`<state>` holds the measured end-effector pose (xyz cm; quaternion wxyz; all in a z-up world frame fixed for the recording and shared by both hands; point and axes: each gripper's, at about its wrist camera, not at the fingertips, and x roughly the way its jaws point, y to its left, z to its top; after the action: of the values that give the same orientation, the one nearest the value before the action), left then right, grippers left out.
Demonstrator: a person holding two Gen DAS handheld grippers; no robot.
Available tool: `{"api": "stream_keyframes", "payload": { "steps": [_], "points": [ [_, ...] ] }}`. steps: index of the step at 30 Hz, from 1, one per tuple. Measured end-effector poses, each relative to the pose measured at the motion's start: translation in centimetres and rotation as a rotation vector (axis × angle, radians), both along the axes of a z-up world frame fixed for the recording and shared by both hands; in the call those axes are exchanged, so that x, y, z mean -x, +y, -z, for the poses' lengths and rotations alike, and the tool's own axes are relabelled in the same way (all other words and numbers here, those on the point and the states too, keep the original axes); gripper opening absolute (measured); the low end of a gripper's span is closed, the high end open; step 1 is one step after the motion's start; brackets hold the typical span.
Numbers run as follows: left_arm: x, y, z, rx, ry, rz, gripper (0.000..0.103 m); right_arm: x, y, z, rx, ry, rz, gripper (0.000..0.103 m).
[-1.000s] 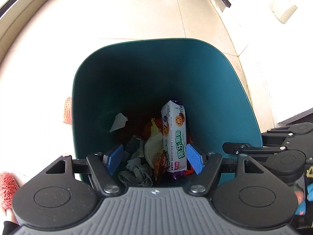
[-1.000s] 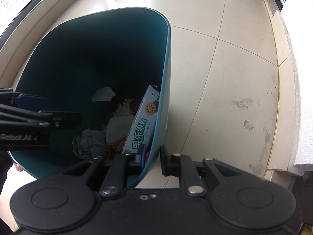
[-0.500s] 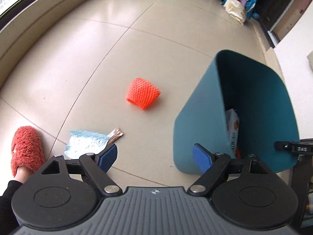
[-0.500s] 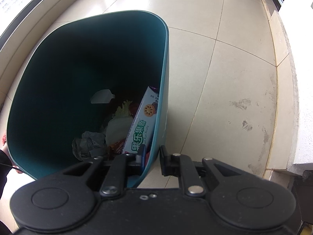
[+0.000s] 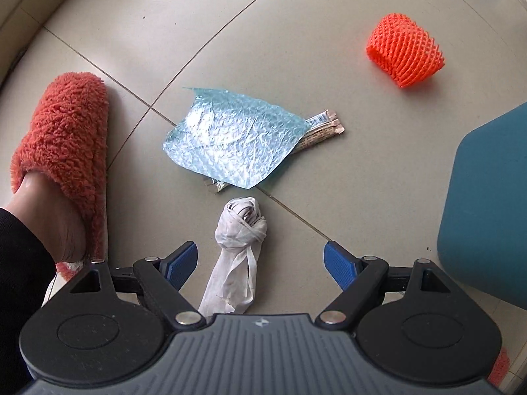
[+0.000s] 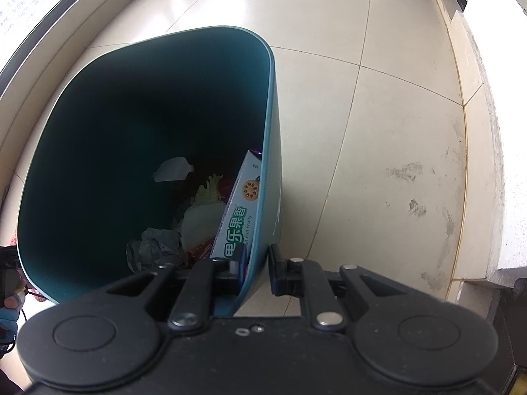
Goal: Collect trash
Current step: 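Move the left tool down toward the white cloth, then grasp the white cloth with the left tool, then lift the white cloth and carry it over the teal bin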
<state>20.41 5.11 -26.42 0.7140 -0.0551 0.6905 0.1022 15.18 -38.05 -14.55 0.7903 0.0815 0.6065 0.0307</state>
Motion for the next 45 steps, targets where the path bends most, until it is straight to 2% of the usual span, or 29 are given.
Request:
{"api": "stream_keyframes", "payload": {
  "steps": [6, 14, 16, 18, 20, 21, 23, 28, 33, 45],
  "points": [
    [-0.2, 1.9, 4.9, -0.021, 0.095, -0.057, 0.084, -0.2, -0.3, 0.1, -0.010, 0.004, 0.009, 0.013],
    [-0.5, 2.4, 8.1, -0.019, 0.128, -0.044, 0.083, -0.5, -0.7, 0.4, -0.019, 0.022, 0.014, 0.013],
    [-0.4, 2.4, 8.3, -0.015, 0.128, -0.043, 0.073, -0.6, -0.7, 0.5, -0.019, 0.024, 0.012, 0.013],
    [-0.4, 2.5, 8.2, -0.010, 0.123, -0.048, 0.068, -0.6, -0.7, 0.6, -0.021, 0.027, 0.013, 0.013],
    [-0.6, 2.0, 7.6, -0.032, 0.117, -0.044, 0.051, -0.7, -0.7, 0.6, -0.020, 0.028, 0.012, 0.013],
    [-0.6, 2.0, 7.5, -0.043, 0.118, -0.044, 0.035, -0.7, -0.7, 0.7, -0.020, 0.029, 0.012, 0.013],
    [-0.6, 2.1, 7.2, -0.046, 0.127, -0.057, 0.031, -0.7, -0.7, 0.7, -0.019, 0.028, 0.011, 0.013],
    [-1.2, 0.9, 4.3, -0.043, 0.097, -0.048, 0.027, -0.5, -0.6, 0.7, -0.017, 0.022, 0.007, 0.013],
    [-1.5, -1.1, 0.4, 0.011, 0.031, -0.020, 0.027, -0.2, 0.1, 0.4, 0.015, 0.006, -0.023, 0.012],
    [-1.3, -7.1, -11.3, 0.096, -0.149, 0.118, 0.027, 0.4, 0.6, -0.3, 0.022, -0.021, -0.037, 0.013]
  ]
}}
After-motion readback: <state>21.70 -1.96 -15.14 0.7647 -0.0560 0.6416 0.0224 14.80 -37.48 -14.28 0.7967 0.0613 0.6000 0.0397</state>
